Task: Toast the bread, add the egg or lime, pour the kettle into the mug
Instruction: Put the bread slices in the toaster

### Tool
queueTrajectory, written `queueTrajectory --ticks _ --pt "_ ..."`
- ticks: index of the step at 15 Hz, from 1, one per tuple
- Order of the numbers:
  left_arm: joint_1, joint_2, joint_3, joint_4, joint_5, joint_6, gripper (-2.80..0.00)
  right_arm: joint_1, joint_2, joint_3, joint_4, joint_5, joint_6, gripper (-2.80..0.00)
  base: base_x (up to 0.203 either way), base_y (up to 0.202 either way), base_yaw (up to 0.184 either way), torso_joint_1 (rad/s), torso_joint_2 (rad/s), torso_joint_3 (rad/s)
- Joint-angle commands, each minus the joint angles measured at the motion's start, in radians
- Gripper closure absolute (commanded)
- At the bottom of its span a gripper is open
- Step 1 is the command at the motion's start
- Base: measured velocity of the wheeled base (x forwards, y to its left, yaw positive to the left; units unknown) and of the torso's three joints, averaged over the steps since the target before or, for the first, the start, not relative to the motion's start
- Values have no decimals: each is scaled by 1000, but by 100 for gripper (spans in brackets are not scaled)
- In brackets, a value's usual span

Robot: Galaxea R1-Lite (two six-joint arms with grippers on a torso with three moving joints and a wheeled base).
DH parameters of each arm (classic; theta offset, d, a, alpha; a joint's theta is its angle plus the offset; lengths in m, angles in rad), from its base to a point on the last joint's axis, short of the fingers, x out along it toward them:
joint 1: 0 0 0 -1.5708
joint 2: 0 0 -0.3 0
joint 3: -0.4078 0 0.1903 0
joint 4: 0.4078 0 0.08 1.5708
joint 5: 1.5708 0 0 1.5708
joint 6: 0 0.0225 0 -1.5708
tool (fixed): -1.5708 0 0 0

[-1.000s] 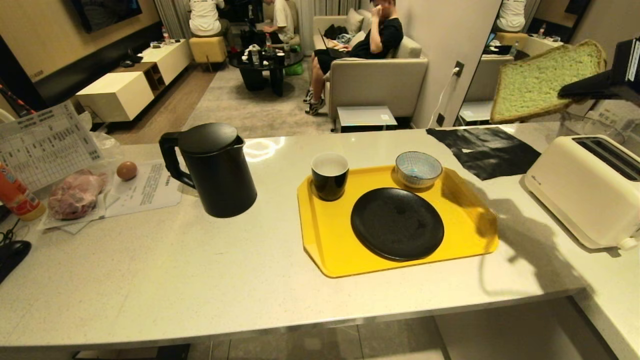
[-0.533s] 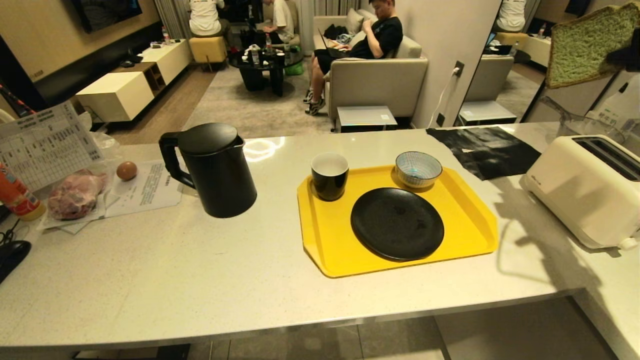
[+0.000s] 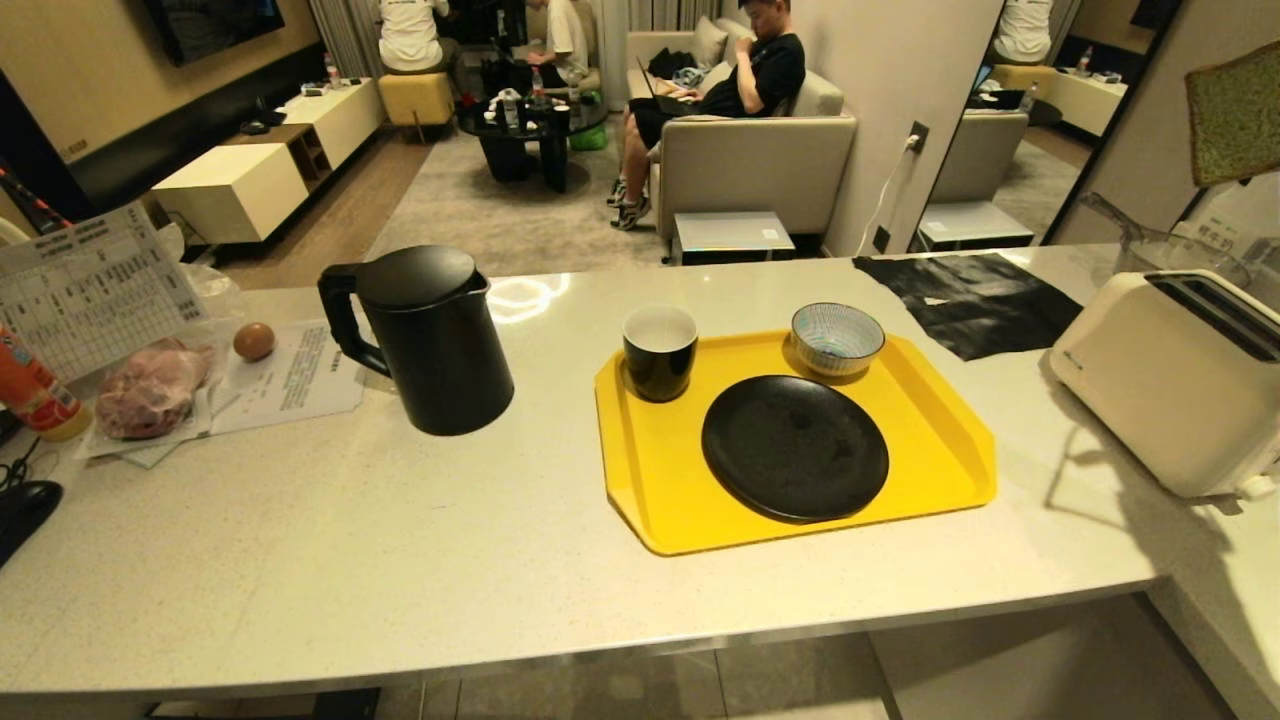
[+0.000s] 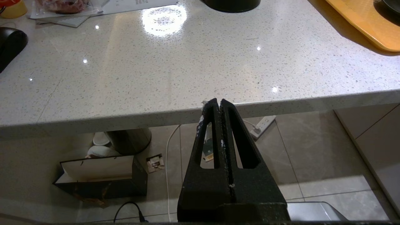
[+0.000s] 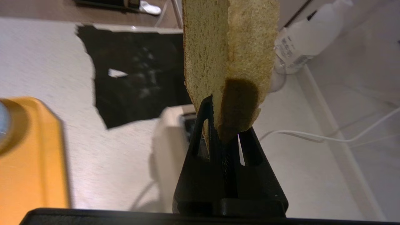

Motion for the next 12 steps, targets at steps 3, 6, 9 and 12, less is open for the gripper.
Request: queueTrajectory --ticks 3,6,9,12 --pt "0 1 0 0 0 0 0 -135 67 -3 -19 131 -150 0 0 0 0 0 0 0" --pt "1 -1 0 -1 0 0 0 -186 108 -3 -48 149 -241 0 0 0 0 0 0 0" --pt "1 0 0 0 0 0 0 -189 116 -3 -48 174 -244 0 0 0 0 0 0 0" --pt "0 0 0 0 0 0 0 -188 91 -2 -46 222 -188 0 0 0 0 0 0 0"
